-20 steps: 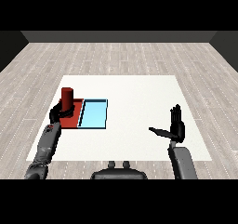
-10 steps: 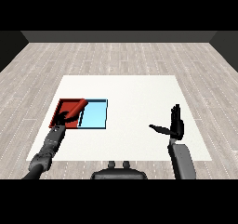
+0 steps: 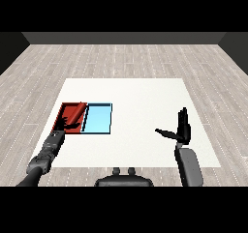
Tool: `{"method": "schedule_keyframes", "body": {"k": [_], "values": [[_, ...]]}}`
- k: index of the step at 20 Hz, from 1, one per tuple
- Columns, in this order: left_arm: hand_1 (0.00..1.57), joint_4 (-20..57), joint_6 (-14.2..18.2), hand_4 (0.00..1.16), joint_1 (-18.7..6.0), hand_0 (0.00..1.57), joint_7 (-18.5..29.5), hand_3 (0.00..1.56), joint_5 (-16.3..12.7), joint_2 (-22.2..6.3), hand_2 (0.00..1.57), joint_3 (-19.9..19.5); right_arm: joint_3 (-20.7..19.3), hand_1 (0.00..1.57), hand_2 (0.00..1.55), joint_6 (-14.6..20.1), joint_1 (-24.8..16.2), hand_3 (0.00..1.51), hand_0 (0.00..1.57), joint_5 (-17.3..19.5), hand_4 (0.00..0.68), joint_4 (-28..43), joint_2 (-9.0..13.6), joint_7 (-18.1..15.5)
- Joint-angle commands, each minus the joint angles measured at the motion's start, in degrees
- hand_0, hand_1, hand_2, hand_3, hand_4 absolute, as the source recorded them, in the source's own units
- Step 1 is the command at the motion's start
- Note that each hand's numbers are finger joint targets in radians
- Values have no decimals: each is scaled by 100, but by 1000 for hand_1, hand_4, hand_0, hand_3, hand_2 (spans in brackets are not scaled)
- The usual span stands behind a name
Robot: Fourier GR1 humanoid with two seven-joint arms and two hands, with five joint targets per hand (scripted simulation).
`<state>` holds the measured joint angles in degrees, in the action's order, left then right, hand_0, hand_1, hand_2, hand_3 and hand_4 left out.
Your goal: Pick the red can and put it in the red box
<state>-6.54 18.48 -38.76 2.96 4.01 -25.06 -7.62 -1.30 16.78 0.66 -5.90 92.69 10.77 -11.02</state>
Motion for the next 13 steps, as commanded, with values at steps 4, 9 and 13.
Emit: {"method": "schedule_keyframes", "body": {"k": [4, 9, 13], "values": [[0, -377, -362, 0, 329, 0, 1183, 0, -600, -301, 0, -653, 18, 0, 0, -356, -561, 0, 0, -162, 0, 540, 95, -123], [0, -1672, -1108, 0, 127, 0, 2991, 0, -1615, 24, 0, -1526, 20, 0, 0, -386, -260, 0, 0, -167, 0, 778, 208, -13], [0, -2477, -2028, 0, 458, 0, 3771, 0, -1834, 432, 0, -1436, 339, 0, 0, -663, -242, 0, 0, -389, 0, 947, 41, 72]]}}
